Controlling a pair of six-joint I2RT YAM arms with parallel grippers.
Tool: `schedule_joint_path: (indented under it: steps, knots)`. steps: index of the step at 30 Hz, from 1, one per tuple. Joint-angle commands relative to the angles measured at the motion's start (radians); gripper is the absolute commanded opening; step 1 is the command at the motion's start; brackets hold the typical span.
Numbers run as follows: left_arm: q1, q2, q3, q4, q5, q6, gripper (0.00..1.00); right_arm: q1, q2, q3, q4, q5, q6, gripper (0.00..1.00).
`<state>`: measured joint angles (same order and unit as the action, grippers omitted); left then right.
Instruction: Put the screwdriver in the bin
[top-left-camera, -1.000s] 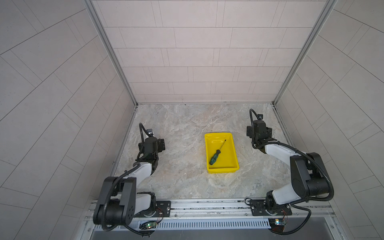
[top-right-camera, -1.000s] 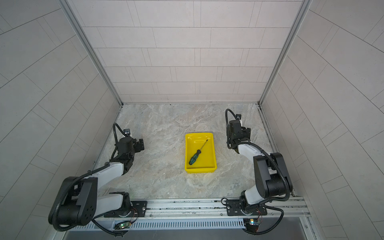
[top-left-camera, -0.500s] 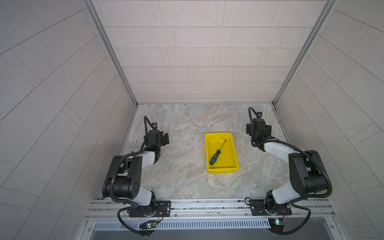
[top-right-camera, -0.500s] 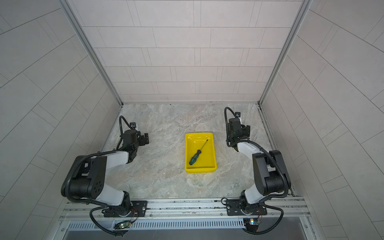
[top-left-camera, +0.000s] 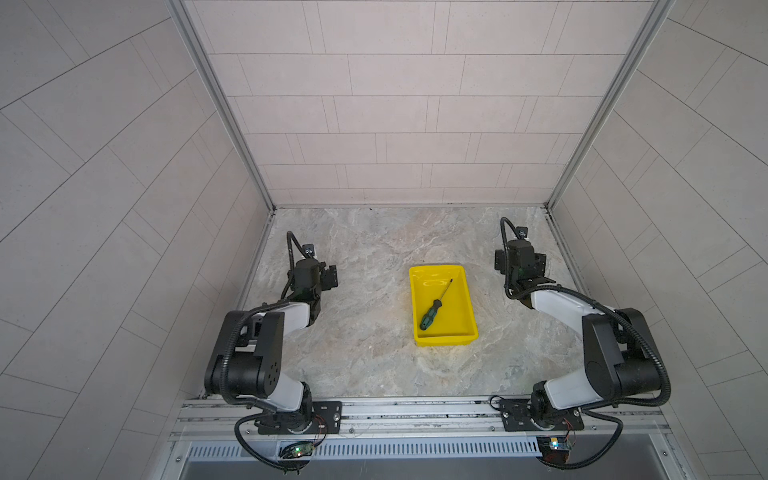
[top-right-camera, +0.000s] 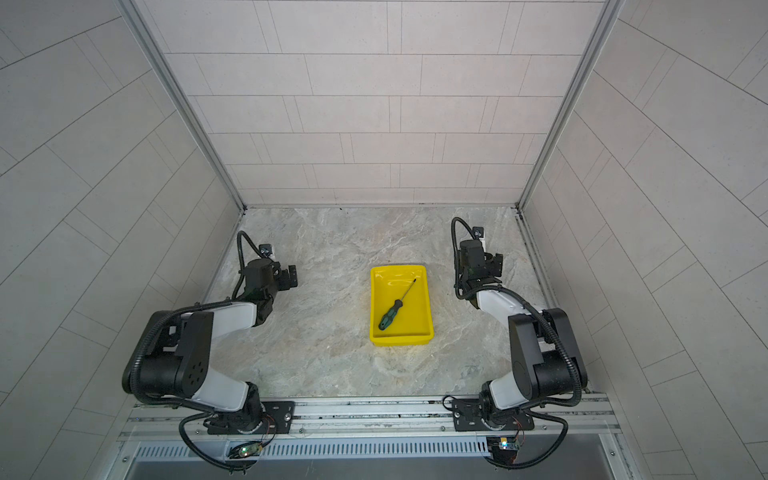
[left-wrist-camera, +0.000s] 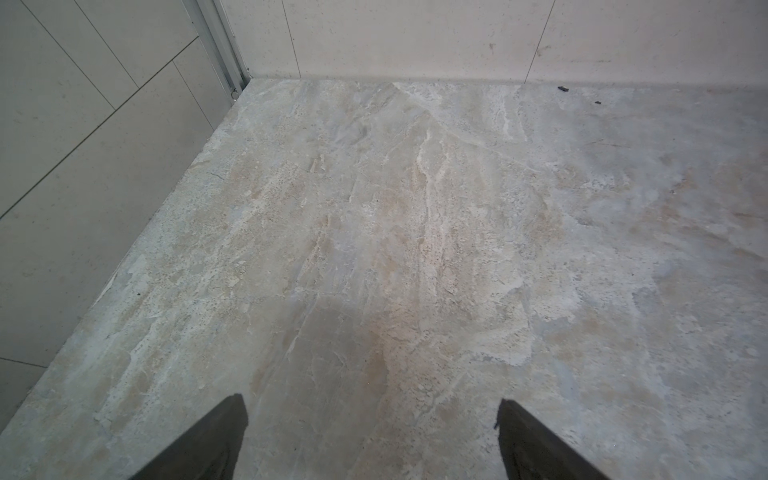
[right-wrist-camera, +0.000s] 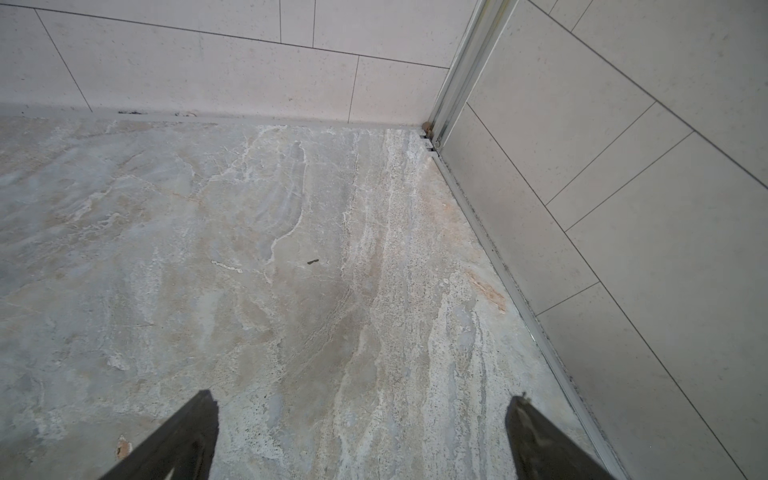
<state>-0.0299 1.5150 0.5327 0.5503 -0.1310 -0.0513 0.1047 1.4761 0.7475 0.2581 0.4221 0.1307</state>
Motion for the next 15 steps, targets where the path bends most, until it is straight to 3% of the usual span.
schedule_joint_path:
  steps: [1,5,15]
  knots:
    - [0.005,0.005,-0.006,0.027,0.003,0.012,1.00,-0.002,-0.023,-0.005,0.002,0.022,-0.012,0.98]
    - [0.004,0.020,-0.059,0.132,0.000,0.012,1.00,-0.016,-0.056,-0.053,0.027,0.016,-0.014,0.98]
    - [-0.004,0.019,-0.063,0.135,-0.001,0.023,1.00,-0.029,-0.069,-0.245,0.250,-0.068,-0.026,0.93]
